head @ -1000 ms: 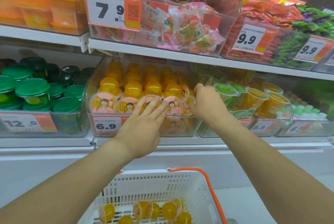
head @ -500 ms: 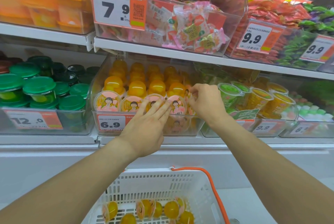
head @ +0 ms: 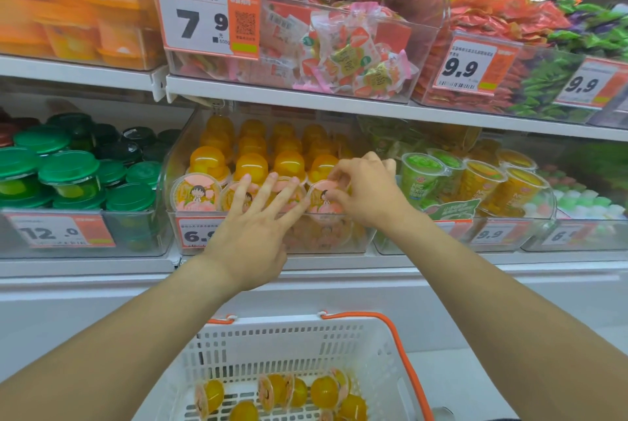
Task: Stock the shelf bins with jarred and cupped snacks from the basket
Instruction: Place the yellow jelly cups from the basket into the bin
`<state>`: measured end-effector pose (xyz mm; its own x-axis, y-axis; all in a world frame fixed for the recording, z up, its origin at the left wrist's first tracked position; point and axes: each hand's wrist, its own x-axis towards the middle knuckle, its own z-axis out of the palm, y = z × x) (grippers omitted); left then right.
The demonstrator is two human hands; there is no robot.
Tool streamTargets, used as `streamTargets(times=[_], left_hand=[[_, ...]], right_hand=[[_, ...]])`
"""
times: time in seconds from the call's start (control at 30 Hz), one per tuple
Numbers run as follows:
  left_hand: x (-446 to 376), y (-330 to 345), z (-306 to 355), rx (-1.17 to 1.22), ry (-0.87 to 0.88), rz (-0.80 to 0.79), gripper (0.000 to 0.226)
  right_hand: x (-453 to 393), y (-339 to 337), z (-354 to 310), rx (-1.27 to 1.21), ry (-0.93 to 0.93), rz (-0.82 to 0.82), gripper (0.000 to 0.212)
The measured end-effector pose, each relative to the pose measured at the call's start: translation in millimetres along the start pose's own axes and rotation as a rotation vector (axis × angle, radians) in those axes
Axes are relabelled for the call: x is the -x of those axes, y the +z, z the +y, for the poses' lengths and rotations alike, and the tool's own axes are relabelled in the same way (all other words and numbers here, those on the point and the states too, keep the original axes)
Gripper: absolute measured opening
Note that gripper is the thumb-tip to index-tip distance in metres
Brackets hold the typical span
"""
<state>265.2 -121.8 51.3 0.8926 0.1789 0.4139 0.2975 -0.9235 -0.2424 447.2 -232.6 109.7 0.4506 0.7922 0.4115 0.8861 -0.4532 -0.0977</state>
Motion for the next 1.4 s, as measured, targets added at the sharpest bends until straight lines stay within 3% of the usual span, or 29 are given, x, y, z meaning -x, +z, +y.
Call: streamTargets(times=[0.5, 0.6, 0.73, 0.8, 0.87, 0.93, 1.03, 1.1, 1.17, 1.27, 1.4], left_hand=[[-5, -4, 0, 0.137, -0.002, -0.098, 0.077], [-1, -7, -5, 0.204, 0.000, 0.008, 0.076], [6, -20, -1, 0.412, 0.038, 0.348, 0.033], [15, -17, 6, 0.526, 0.062, 0.343, 0.013], [27, -5, 17, 0.567, 0.037, 0.118, 0.007], [41, 15, 28, 0.535, -0.038, -0.286, 0.008], [78, 66, 52, 0.517, -0.183, -0.856, 0.018], [118, 109, 78, 0.615, -0.324, -1.065, 0.014], [163, 146, 108, 0.711, -0.522, -1.176, 0.029], [213, 176, 154, 0.887, -0.696, -1.283, 0.086], [240, 206, 195, 0.978, -0.841, -1.125, 0.084]], right_hand=[[17, 9, -7, 0.077, 0.035, 0.069, 0.033], [20, 12, -7, 0.105, 0.049, 0.108, 0.037], [34, 6, -12, -0.047, -0.069, 0.396, 0.020], [52, 11, -17, -0.178, -0.212, 0.411, 0.010], [78, 28, -19, -0.186, -0.363, 0.228, 0.006], [107, 55, -23, -0.109, -0.399, -0.195, 0.012], [158, 113, -24, 0.020, -0.199, -0.847, 0.033], [202, 158, -21, 0.006, -0.067, -1.072, 0.038], [245, 195, -18, -0.024, 0.050, -1.165, 0.042], [286, 225, -14, 0.033, 0.060, -1.193, 0.056], [307, 244, 1, 0.082, 0.044, -1.075, 0.069]])
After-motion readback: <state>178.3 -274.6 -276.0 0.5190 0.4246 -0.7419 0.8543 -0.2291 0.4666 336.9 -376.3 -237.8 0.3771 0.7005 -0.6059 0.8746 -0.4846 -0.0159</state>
